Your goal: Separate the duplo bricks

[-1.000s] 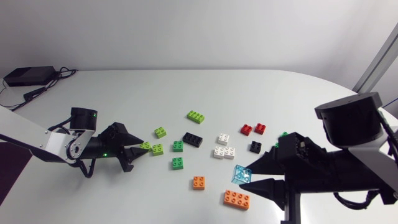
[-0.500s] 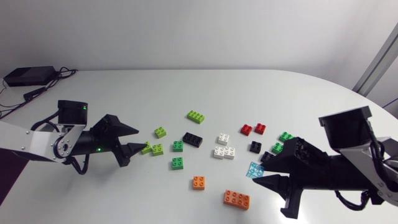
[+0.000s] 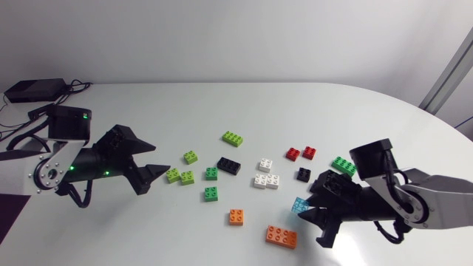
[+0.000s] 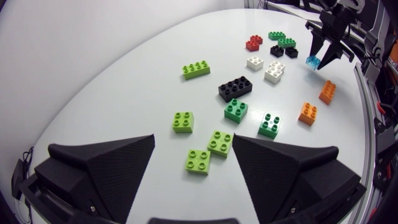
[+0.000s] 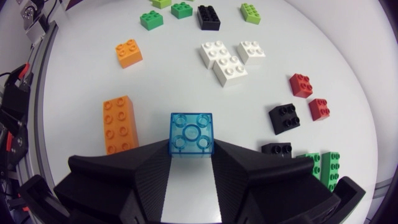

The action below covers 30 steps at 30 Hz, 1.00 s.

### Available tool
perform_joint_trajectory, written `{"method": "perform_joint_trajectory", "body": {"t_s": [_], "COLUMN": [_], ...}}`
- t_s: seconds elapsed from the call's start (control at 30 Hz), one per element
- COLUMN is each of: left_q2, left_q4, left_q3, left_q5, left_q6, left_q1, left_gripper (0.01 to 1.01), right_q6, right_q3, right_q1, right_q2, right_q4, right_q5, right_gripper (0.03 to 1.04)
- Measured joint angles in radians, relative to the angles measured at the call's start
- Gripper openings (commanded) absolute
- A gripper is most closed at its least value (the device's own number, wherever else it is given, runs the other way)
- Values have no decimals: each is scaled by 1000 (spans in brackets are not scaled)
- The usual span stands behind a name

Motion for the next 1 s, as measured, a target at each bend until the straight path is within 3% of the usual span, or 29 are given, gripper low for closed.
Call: {"method": "perform_joint_trajectory", "body": {"t_s": [0.63,0.77,1.0], "left_q2": [-133,-142,-178], "left_q4": [-91,-97,-117], "left_q3": [-30,-31,-34], "left_q5": [-54,-68,-88], "left_q6": [-7,-7,-19], "left_q1": [0,0,-1], "left_gripper": [907,918,954], "right_q6": [-17,-19,-21], "right_q3": [82,92,94], "right_q1": [41,48,54], "right_q2": [209,241,254], "right_q4": [86,142,180], "right_q5": [69,82,101], "right_gripper": [293,472,936]}}
